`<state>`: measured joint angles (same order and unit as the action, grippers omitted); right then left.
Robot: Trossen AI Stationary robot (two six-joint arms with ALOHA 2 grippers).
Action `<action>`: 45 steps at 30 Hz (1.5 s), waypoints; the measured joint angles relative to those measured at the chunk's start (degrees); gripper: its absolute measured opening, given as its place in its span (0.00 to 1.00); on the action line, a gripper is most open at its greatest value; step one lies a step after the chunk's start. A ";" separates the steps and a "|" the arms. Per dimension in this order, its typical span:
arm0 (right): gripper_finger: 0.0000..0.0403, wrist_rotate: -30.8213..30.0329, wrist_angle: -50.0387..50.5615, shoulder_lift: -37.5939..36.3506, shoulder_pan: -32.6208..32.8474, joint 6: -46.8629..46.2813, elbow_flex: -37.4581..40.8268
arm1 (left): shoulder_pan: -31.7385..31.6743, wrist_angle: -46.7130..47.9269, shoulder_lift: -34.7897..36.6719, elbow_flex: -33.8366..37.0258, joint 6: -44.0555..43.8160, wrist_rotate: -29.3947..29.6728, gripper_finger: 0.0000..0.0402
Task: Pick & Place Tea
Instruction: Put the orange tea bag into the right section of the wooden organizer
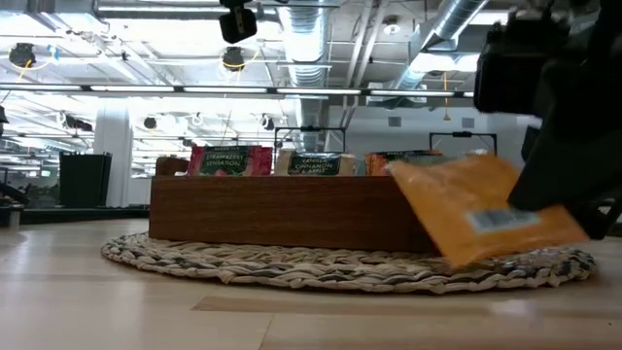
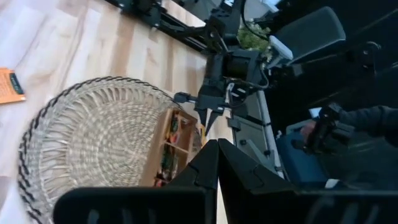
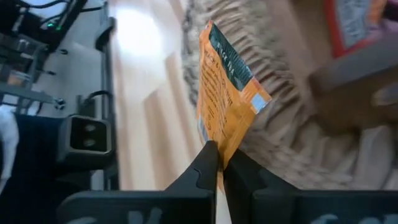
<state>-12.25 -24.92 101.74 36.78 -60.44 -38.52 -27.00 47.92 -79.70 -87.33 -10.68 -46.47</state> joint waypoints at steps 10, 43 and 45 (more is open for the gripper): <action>0.00 0.08 2.32 -8.51 0.11 -1.98 -0.53 | 0.02 -0.05 0.00 0.00 -2.51 -7.07 0.03; 0.00 -18.93 42.03 -21.85 -22.47 27.11 -33.84 | 2.01 -30.27 0.00 0.02 -21.74 3.76 0.48; 0.00 -17.48 40.88 -21.84 -23.68 27.93 -34.92 | 2.01 -30.29 0.00 0.02 -20.15 5.63 0.48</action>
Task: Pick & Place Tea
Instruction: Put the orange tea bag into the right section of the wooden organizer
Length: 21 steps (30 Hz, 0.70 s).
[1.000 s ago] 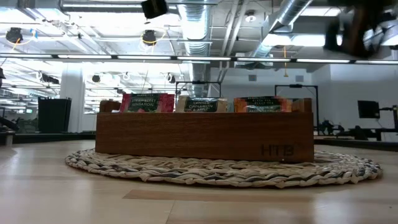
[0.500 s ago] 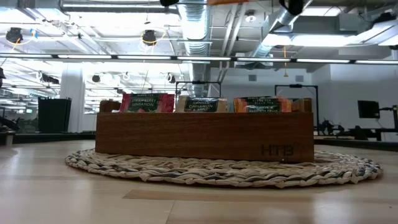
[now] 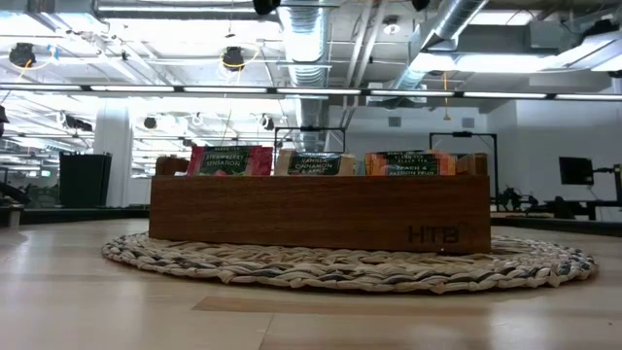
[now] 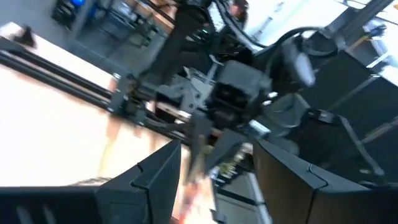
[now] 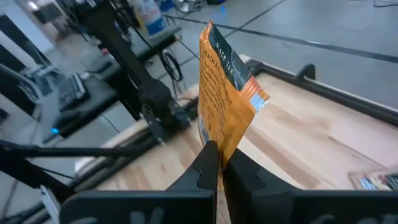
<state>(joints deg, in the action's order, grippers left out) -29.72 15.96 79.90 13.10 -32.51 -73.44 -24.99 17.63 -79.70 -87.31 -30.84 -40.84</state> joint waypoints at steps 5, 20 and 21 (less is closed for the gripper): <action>0.00 2.32 -0.16 0.02 -2.01 0.81 -2.75 | 0.01 -0.42 0.00 0.00 2.85 4.23 0.48; 0.00 4.42 -0.52 0.04 -6.49 2.44 -6.37 | 0.01 -3.04 -0.04 0.00 6.25 3.72 0.48; 0.00 4.42 -0.67 0.06 -6.49 2.52 -6.37 | 0.02 -3.02 -0.04 0.00 6.55 4.43 0.48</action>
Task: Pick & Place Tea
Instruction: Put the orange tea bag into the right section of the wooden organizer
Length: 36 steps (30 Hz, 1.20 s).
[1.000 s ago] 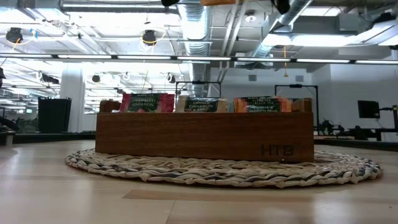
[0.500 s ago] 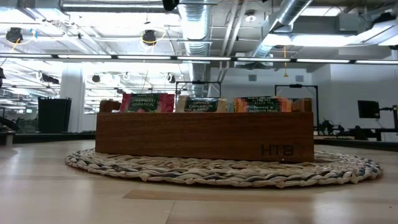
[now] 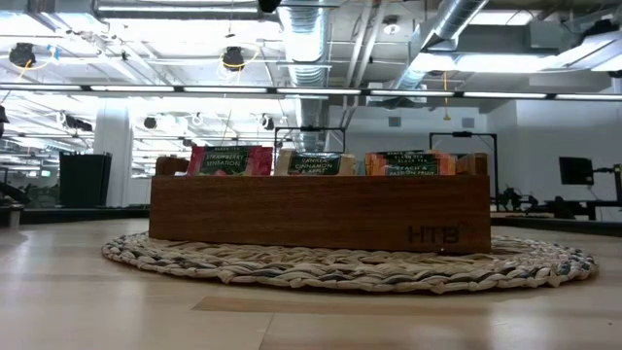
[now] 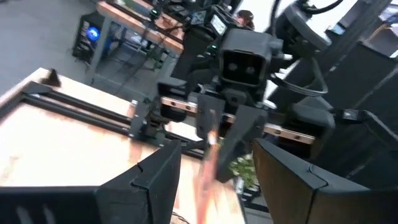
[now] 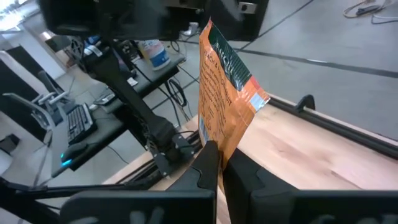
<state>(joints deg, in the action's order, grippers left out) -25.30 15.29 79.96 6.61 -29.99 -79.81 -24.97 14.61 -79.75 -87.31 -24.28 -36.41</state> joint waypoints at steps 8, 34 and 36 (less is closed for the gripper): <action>0.00 0.10 -1.89 0.00 -0.43 0.60 0.00 | 0.12 -1.17 -0.07 0.00 0.95 1.19 0.48; 0.00 2.42 -3.76 0.00 -1.39 3.36 0.00 | 0.61 -4.43 -1.99 0.00 1.97 1.97 0.03; 0.00 2.72 -3.76 0.00 -1.56 3.47 0.00 | 0.61 -4.47 -1.99 0.00 2.24 1.31 0.01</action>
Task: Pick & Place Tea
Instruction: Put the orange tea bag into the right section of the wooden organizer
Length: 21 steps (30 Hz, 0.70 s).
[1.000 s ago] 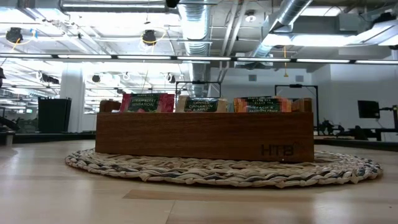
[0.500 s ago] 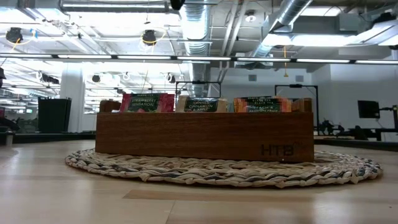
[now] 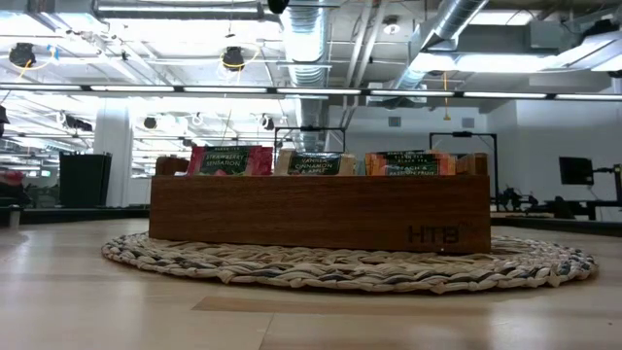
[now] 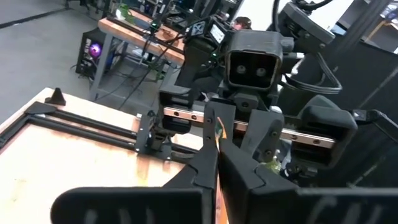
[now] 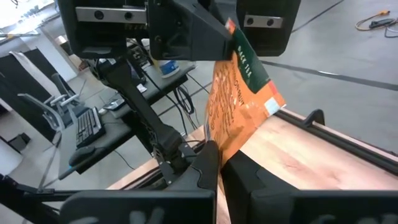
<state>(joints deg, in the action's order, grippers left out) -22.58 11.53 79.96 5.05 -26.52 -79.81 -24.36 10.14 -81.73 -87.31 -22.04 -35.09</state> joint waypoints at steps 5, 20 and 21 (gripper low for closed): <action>0.03 0.97 -0.37 0.00 0.06 2.00 0.02 | -0.02 -0.03 0.00 0.00 0.40 -3.37 0.00; 0.36 4.86 -1.41 -0.53 1.54 5.79 0.03 | -0.02 0.08 0.02 0.00 -0.83 -15.75 0.00; 0.37 5.25 -1.33 -0.86 1.86 6.71 0.07 | -0.02 0.08 0.04 0.00 -1.36 -17.47 0.00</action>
<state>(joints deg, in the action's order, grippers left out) -17.32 10.20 79.10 6.91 -19.81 -79.75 -24.38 10.22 -81.69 -87.31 -23.41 -52.56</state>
